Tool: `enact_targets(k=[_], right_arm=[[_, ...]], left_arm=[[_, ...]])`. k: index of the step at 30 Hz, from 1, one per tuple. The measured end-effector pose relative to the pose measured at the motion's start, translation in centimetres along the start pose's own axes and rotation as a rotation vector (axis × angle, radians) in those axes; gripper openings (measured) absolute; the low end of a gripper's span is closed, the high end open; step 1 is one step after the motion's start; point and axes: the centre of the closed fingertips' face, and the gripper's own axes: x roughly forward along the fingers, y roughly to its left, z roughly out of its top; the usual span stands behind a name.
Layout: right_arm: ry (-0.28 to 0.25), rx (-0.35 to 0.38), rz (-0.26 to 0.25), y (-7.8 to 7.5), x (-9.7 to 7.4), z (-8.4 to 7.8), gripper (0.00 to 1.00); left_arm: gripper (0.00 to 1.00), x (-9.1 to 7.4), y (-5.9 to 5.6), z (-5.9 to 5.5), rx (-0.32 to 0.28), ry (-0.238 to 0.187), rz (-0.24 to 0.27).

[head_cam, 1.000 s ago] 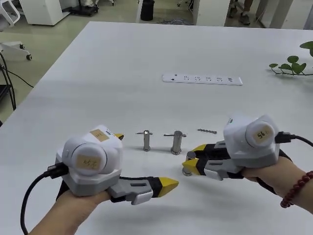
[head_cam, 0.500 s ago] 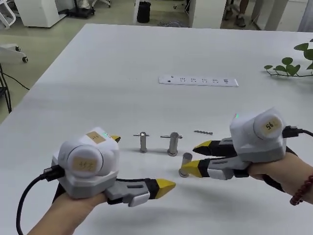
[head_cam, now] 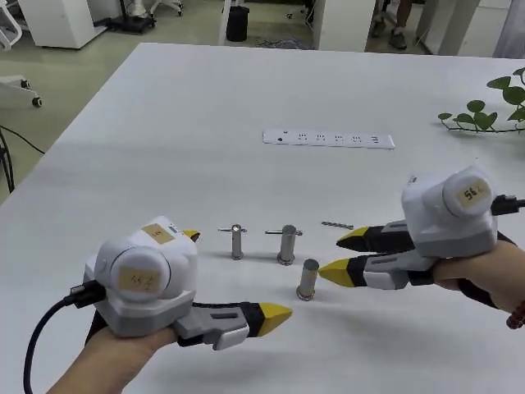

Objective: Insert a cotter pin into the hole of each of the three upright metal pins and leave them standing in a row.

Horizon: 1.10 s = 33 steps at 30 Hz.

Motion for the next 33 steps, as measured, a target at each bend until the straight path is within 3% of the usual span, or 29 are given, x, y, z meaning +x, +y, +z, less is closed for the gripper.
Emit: enact_targets(k=[6, 17, 33], right_arm=[[0.005, 0.014, -0.026, -1.4, -0.4, 0.1, 0.33], [0.066, 0.022, -0.096, -5.3, -0.3, -0.4, 0.30], [0.197, -0.032, -0.084, -9.1, 1.9, -1.6, 0.26]], left_arm=[[0.99, 0.0, 0.0, 0.0, 0.003, -0.002, -0.001], [0.98, 0.0, 0.1, 0.0, -0.011, -0.004, -0.002], [0.96, 0.0, 0.2, -0.2, -0.020, 0.001, -0.001]])
